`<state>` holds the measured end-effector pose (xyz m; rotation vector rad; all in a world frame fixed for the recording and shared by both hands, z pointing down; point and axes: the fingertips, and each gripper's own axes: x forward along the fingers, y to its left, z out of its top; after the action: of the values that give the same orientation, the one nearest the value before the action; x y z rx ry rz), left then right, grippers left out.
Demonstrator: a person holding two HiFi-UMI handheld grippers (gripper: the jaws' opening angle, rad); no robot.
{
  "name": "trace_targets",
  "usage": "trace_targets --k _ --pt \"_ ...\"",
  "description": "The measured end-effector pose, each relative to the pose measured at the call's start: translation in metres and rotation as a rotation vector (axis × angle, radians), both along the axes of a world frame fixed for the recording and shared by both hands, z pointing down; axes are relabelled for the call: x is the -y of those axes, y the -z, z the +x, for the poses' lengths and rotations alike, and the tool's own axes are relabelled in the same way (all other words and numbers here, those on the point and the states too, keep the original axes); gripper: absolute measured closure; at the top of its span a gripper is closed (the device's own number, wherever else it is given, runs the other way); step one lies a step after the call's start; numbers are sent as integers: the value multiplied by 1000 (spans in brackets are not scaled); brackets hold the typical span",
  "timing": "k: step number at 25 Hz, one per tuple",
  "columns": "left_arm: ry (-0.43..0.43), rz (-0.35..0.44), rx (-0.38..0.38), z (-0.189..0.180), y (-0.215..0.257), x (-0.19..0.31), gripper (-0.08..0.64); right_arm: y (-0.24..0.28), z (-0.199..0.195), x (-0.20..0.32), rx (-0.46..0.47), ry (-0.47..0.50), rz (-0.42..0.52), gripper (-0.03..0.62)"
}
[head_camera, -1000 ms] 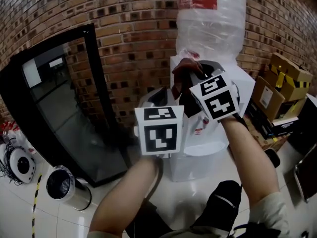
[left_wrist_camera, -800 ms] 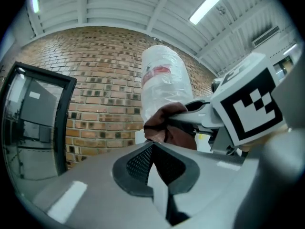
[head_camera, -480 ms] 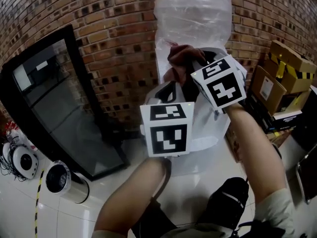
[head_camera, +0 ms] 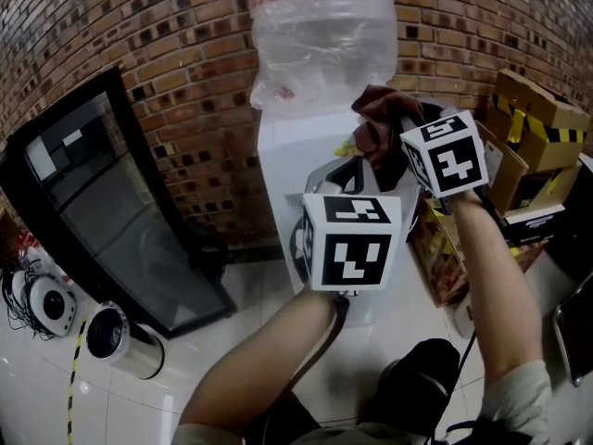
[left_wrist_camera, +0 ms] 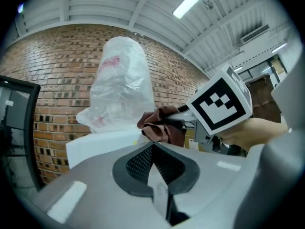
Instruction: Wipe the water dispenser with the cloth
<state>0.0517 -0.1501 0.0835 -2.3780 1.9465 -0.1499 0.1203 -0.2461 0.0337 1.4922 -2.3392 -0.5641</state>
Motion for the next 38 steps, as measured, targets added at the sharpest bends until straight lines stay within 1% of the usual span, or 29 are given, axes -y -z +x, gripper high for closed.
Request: trace_targets --k 5,9,14,18,20,22,25,27,29,32,35,38 --pt "-33 -21 7 42 -10 14 560 -8 40 14 10 -38 -16 538" --pt "-54 -49 8 63 -25 27 560 -17 63 23 39 -59 -26 538" --pt "-60 -69 -13 73 -36 35 560 -20 71 28 43 -58 -30 538" --pt "-55 -50 -33 65 -31 28 560 -14 69 19 76 -47 -3 538" --pt "-43 -25 -47 53 -24 19 560 -3 62 2 122 -16 30 538" --pt "-14 4 -52 31 -14 6 560 13 50 -22 182 32 70 538" --pt "81 38 -52 -22 -6 -12 560 35 19 -61 262 110 129 537" --pt "159 42 -63 -65 -6 -25 560 41 -9 -84 289 158 152 537" --pt "230 45 -75 -104 -5 -39 560 37 -39 -104 296 200 157 537" --pt "298 50 -81 -146 -4 -60 560 17 -85 -124 283 252 138 537" --pt "337 55 -71 -172 -3 -75 560 -4 -129 -135 256 294 123 537" --pt "349 43 -63 -184 -13 -79 560 -27 -162 -134 216 309 106 537"
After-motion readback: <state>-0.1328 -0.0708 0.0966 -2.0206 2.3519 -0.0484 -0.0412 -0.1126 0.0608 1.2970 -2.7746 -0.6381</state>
